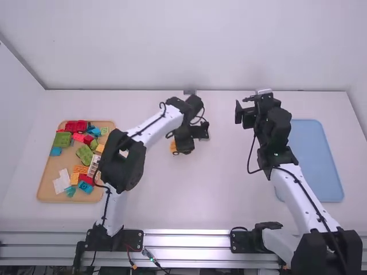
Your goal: Assemble lego blocks to make yellow taxi
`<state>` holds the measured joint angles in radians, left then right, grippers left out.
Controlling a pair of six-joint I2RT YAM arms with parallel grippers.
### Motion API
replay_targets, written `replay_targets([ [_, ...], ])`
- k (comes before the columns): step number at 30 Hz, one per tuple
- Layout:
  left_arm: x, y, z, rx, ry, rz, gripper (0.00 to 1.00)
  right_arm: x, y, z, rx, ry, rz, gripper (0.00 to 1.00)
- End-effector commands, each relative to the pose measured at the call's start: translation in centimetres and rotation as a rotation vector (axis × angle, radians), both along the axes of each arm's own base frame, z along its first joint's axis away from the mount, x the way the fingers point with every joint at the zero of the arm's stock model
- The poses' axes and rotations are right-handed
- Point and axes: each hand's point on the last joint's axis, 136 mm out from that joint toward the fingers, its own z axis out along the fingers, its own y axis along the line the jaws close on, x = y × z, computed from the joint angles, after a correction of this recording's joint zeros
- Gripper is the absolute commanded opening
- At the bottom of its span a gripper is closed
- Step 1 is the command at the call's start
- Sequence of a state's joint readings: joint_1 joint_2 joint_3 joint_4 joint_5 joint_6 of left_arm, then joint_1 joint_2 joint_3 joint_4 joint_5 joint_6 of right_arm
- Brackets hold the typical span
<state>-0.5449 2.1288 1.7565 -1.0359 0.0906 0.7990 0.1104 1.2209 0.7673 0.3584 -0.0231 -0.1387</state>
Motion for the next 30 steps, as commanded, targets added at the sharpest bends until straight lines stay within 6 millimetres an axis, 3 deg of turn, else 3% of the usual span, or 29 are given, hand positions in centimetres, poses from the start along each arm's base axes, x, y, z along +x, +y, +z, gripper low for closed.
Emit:
replay_targets([
  [1,-2.8,-1.0,-0.8,0.008,0.043,0.002,0.34,0.4,-0.3,1.4,0.003,-0.023,-0.006,0.99],
  [3,-4.5,-1.4,-2.8,0.065,0.038,-0.034,0.31,0.4,-0.8,0.9,0.002,-0.002,-0.016,0.99],
  [10,-6.6,-0.8,-6.1,0.163,0.006,-0.064,0.27,0.2,-0.8,0.4,0.007,0.02,-0.018,0.99],
  [12,-6.4,-0.7,-6.5,0.163,-0.005,-0.046,0.26,0.2,-0.5,0.4,0.006,0.019,-0.011,0.99],
  [14,-5.7,-0.5,-6.9,0.164,-0.036,-0.008,0.32,0.2,-0.2,0.4,0.006,0.019,-0.004,0.99],
  [18,-5.1,-0.4,-7.2,0.169,-0.072,0.004,0.49,0.1,-0.1,0.4,-0.001,0.019,0.001,0.99],
  [19,-5.1,-0.5,-7.3,0.167,-0.074,0.001,0.99,0.1,-0.2,0.4,-0.001,0.019,-0.001,0.99],
  [21,-5.1,-0.6,-7.3,0.167,-0.081,-0.002,0.99,0.1,0.0,0.4,-0.001,0.019,0.002,0.99],
  [26,-4.1,-0.1,-5.5,0.173,-0.115,-0.02,0.99,0.2,-0.2,0.5,0.0,0.015,-0.001,0.99],
  [28,-2.6,0.1,-2.6,0.147,-0.158,0.01,0.99,0.2,-0.1,0.6,0.0,0.011,0.0,0.99],
  [29,-2.3,0.2,-2.1,0.142,-0.165,0.017,0.99,0.2,-0.1,0.6,0.0,0.011,0.001,0.99],
  [30,-1.2,0.7,0.2,0.115,-0.19,0.043,0.99,0.2,0.0,0.6,0.001,0.008,0.002,0.99],
])
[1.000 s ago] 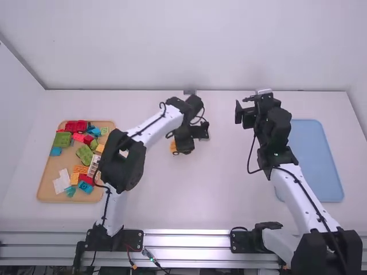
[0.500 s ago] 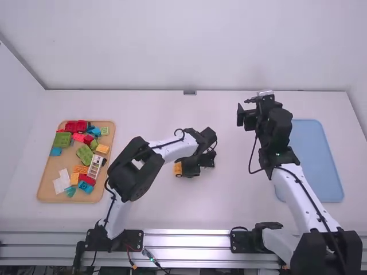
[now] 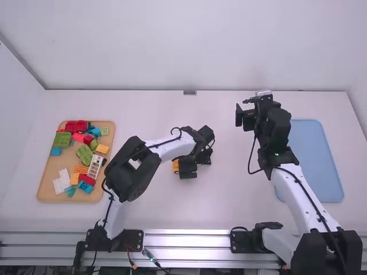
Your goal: Assemble lego blocks to make yellow taxi
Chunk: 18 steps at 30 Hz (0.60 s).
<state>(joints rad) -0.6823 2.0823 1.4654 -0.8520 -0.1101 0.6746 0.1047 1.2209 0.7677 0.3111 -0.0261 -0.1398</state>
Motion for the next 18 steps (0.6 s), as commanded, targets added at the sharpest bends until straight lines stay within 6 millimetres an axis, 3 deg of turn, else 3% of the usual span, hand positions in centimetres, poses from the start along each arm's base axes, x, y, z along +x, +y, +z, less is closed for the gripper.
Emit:
replay_targets([
  [1,4.0,0.8,7.1,-0.093,-0.146,0.037,0.99,0.4,0.1,1.8,0.007,-0.039,0.002,0.99],
  [2,4.3,1.1,7.6,-0.096,-0.155,0.042,0.99,0.4,0.1,1.8,0.006,-0.039,0.001,0.99],
  [5,8.4,5.5,13.9,-0.09,-0.314,0.151,0.99,0.5,0.1,2.1,0.008,-0.051,0.003,0.99],
  [6,8.6,5.8,14.3,-0.089,-0.324,0.161,0.99,0.5,0.1,2.1,0.007,-0.051,0.002,0.99],
  [8,11.3,10.2,18.6,-0.044,-0.456,0.305,0.99,0.5,0.2,2.4,0.018,-0.063,0.004,0.99],
  [11,12.8,16.2,22.7,-0.004,-0.541,0.502,0.99,0.6,0.1,2.6,0.02,-0.071,0.001,0.99],
  [12,13.2,19.1,24.3,-0.018,-0.569,0.619,0.99,0.6,0.2,2.6,0.021,-0.073,0.002,0.99],
  [13,13.2,19.4,24.4,-0.02,-0.571,0.628,0.99,0.6,0.2,2.6,0.021,-0.073,0.002,0.99],
  [16,13.4,25.8,25.8,-0.059,-0.587,0.824,0.99,0.6,0.1,2.7,0.02,-0.076,0.0,0.99],
  [17,13.3,26.5,25.8,-0.063,-0.584,0.845,0.99,0.6,0.1,2.7,0.02,-0.076,0.0,0.99],
  [18,12.8,28.4,25.7,-0.074,-0.572,0.926,0.99,0.6,0.1,2.7,0.021,-0.075,0.0,0.99],
])
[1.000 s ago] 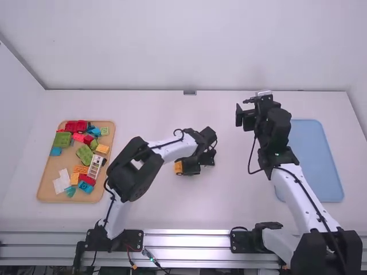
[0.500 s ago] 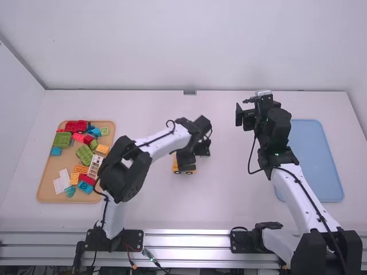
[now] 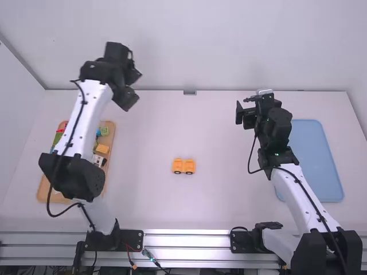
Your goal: Assemble lego blocks to make yellow taxi
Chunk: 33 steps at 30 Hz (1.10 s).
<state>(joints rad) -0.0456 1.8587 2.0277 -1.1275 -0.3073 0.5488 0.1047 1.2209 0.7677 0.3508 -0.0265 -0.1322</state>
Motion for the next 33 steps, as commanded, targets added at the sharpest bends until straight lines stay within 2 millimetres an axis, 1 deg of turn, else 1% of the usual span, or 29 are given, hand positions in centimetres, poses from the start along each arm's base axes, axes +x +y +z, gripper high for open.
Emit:
replay_targets([
  [1,-1.5,4.5,0.1,-0.104,-0.015,0.213,0.99,0.4,0.1,1.7,0.01,-0.037,0.002,0.99],
  [3,-3.3,7.2,-0.6,-0.175,0.008,0.366,0.99,0.4,0.1,1.8,0.009,-0.039,0.002,0.99],
  [5,-6.4,10.2,-2.5,-0.272,0.091,0.517,0.99,0.4,0.2,1.8,0.01,-0.041,0.003,0.99],
  [6,-7.0,10.8,-2.9,-0.29,0.107,0.536,0.99,0.4,0.2,1.8,0.01,-0.041,0.004,0.99],
  [7,-8.1,12.1,-3.7,-0.323,0.134,0.57,0.99,0.4,0.2,1.8,0.01,-0.041,0.005,0.99],
  [9,-9.4,13.5,-4.8,-0.358,0.173,0.58,0.99,0.4,0.2,1.8,0.01,-0.04,0.004,0.99],
  [11,-11.6,15.2,-6.4,-0.414,0.219,0.642,0.99,0.4,0.1,1.8,0.009,-0.04,0.002,0.99],
  [12,-12.0,15.4,-6.6,-0.424,0.226,0.659,0.99,0.4,0.1,1.8,0.009,-0.04,0.002,0.99],
  [14,-15.7,17.8,-8.9,-0.444,0.269,0.813,0.99,0.4,0.1,2.0,0.01,-0.046,0.002,0.99],
  [15,-16.5,18.3,-9.6,-0.444,0.273,0.842,0.99,0.4,0.1,2.0,0.01,-0.048,0.003,0.99],
  [16,-17.2,18.6,-10.1,-0.445,0.278,0.861,0.99,0.4,0.1,2.0,0.01,-0.049,0.002,0.99],
  [17,-18.3,18.9,-11.0,-0.451,0.287,0.878,0.99,0.4,0.1,2.2,0.01,-0.054,0.003,0.99],
  [18,-19.5,18.7,-12.1,-0.474,0.305,0.849,0.99,0.5,0.1,2.4,0.011,-0.063,0.001,0.99],
  [19,-19.7,18.7,-12.3,-0.475,0.307,0.844,0.99,0.5,0.1,2.4,0.011,-0.065,0.001,0.99],
  [20,-20.9,18.4,-13.5,-0.491,0.312,0.809,0.99,0.5,0.1,2.7,0.013,-0.077,0.003,0.99],
  [23,-23.2,18.2,-15.7,-0.476,0.321,0.709,0.99,0.6,0.1,3.6,0.017,-0.114,0.002,0.99],
  [24,-23.2,18.2,-15.7,-0.476,0.321,0.709,0.99,0.6,0.1,3.6,0.017,-0.114,0.002,0.99],
  [25,-23.9,18.2,-16.7,-0.463,0.327,0.668,0.99,0.6,0.2,3.9,0.019,-0.126,0.003,0.99],
  [27,-24.2,18.3,-18.1,-0.442,0.326,0.607,0.99,0.6,0.3,4.1,0.02,-0.134,0.007,0.99],
  [30,-24.1,18.1,-19.7,-0.414,0.33,0.532,0.99,0.5,1.0,4.1,0.02,-0.133,0.024,0.99],
  [33,-23.8,18.5,-20.5,-0.395,0.306,0.525,0.99,0.5,1.5,4.0,0.016,-0.129,0.036,0.99],
])
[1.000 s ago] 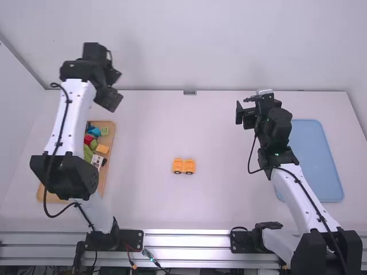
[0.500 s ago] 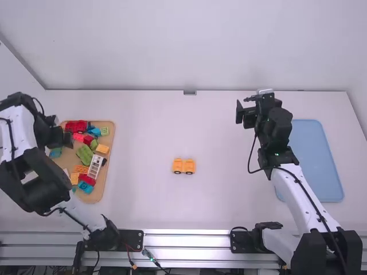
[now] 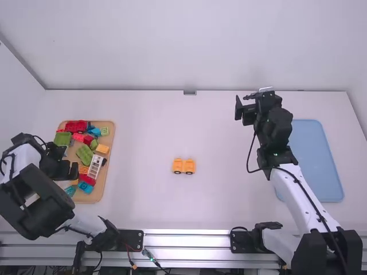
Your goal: Assemble lego blocks to make yellow taxi
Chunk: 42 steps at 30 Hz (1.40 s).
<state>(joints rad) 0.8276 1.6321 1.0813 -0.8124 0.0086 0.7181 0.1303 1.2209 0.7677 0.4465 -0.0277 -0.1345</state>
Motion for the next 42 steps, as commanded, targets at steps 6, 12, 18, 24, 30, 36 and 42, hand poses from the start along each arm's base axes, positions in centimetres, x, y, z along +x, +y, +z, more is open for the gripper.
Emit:
replay_targets([
  [6,0.6,0.0,-0.8,0.025,-0.035,-0.08,0.96,0.2,0.6,1.6,0.007,-0.03,0.015,0.99],
  [12,0.8,-0.1,-1.8,0.028,-0.055,-0.087,0.82,0.2,0.7,1.6,0.007,-0.03,0.015,0.99],
  [18,1.0,0.1,-2.6,0.044,-0.076,-0.064,0.63,0.2,0.6,1.6,0.007,-0.03,0.014,0.99],
  [24,1.0,-0.1,-3.2,0.049,-0.089,-0.065,0.64,0.2,0.6,1.6,0.0,-0.031,0.015,0.99],
  [30,1.2,-0.3,-3.6,0.04,-0.105,-0.064,0.64,0.2,0.3,1.6,0.0,-0.03,0.008,0.99],
  [36,1.0,-0.4,-4.7,0.029,-0.094,-0.041,0.62,0.4,-0.5,1.5,0.0,-0.027,-0.011,0.99],
  [42,1.0,-0.4,-6.4,-0.002,-0.071,-0.017,0.6,0.3,-0.3,1.5,0.0,-0.028,-0.006,0.99],
])
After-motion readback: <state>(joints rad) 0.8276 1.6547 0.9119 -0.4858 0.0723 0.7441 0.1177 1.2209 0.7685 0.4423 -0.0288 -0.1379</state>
